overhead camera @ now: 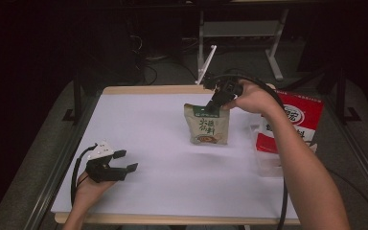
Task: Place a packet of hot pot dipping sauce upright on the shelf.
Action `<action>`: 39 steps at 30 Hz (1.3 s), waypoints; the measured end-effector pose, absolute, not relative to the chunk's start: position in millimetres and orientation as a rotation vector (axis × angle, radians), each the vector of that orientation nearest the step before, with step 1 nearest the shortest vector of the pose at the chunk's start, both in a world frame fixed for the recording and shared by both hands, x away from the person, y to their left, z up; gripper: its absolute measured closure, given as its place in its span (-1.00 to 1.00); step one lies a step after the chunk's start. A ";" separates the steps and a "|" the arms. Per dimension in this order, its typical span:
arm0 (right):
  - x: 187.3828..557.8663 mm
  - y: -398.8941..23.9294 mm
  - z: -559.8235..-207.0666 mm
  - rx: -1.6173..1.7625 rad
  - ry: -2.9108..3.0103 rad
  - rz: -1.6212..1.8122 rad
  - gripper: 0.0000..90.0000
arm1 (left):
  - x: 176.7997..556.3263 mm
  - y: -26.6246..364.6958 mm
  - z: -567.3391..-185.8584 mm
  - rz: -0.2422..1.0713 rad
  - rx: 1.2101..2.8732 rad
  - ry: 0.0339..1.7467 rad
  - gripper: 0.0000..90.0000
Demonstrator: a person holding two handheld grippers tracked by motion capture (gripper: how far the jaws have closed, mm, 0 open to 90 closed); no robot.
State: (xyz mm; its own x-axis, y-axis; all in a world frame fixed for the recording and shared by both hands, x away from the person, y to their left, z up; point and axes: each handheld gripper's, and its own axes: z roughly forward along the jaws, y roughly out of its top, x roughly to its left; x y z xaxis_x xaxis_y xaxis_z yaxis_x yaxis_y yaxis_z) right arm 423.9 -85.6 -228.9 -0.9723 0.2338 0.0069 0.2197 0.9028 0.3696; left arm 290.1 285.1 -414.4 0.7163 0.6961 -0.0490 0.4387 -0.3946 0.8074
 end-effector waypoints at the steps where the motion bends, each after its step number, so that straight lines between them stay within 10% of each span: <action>1: 425.7 -89.2 -227.8 0.375 3.027 0.579 1.00 | 290.4 285.4 -414.6 0.376 2.051 0.863 -0.37; 39: 492.6 -188.0 -202.9 0.679 2.920 0.551 1.00 | 293.9 294.7 -428.9 0.316 2.009 0.933 -0.39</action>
